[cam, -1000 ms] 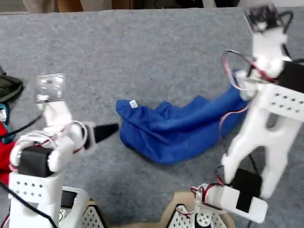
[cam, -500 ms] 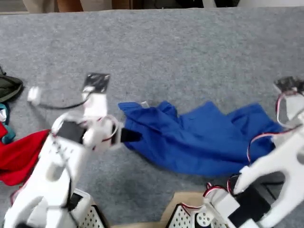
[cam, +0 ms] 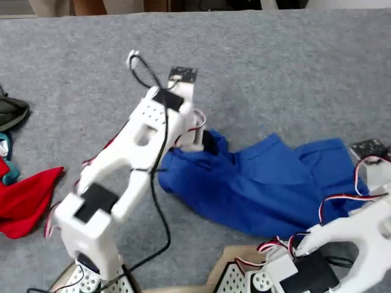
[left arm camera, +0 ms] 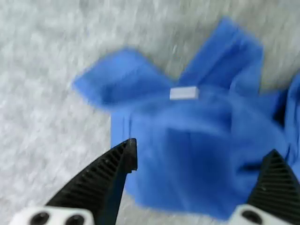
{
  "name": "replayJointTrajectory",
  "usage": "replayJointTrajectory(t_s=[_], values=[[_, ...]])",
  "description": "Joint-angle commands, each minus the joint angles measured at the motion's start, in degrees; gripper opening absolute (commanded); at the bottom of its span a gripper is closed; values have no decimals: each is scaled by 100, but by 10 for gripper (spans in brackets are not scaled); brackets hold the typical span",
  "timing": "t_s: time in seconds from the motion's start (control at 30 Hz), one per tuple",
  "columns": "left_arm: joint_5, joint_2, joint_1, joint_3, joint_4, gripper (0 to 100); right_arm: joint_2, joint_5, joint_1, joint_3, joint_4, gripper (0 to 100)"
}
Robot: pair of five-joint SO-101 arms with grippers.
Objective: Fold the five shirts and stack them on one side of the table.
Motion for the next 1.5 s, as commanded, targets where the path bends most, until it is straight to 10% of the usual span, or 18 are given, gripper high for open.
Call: replayJointTrajectory(t_s=[0.0, 0.37, 0.87, 1.47], values=[[141, 620, 53, -1231, 53, 399, -251, 62, 338, 40, -264, 126], [79, 1965, -554, -3103, 2040, 398, -242, 62, 435, 48, -264, 164], [457, 1086, -1327, -1389, 1969, 398, -198, 53, 426, 57, -264, 164], [2189, 2818, -1319, -3077, 1802, 343, -233, 53, 453, 295, -264, 164]])
